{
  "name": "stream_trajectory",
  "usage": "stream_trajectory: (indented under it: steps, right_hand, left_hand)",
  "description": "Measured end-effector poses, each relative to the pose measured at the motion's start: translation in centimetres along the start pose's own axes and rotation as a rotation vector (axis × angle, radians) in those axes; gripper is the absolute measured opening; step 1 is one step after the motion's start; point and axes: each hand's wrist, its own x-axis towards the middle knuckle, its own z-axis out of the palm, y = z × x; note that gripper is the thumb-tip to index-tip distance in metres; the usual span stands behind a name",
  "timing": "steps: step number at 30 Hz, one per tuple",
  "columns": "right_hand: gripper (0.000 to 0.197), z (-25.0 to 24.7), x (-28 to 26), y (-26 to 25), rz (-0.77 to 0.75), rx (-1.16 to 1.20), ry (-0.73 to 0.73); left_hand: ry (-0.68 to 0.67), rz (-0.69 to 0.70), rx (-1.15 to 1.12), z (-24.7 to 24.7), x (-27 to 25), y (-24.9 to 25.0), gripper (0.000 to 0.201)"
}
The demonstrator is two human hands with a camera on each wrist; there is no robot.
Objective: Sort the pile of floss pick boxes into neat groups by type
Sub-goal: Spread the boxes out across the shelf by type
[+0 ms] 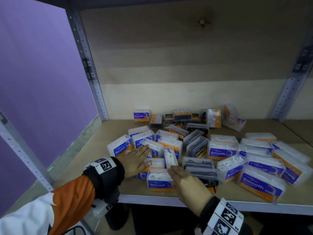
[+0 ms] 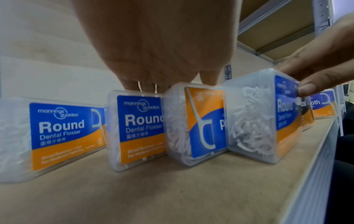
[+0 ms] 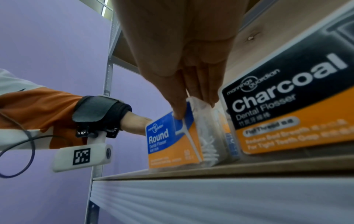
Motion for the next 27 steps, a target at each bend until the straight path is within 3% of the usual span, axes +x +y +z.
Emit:
stream_trajectory:
  steps: [13, 21, 27]
  right_hand:
    - [0.055, -1.5, -1.2, -0.5, -0.032, 0.022, -0.004]
    - [0.052, -7.1, -2.2, 1.4, -0.046, -0.024, 0.055]
    - [0.045, -12.0, -0.5, 5.1, -0.052, -0.145, 0.119]
  left_hand:
    - [-0.034, 0.024, 0.023, -1.3, -0.1, 0.2, 0.066]
    - [-0.05, 0.147, 0.017, -5.4, 1.1, -1.7, 0.053]
    - [0.023, 0.146, 0.129, -9.2, 3.7, -4.6, 0.045]
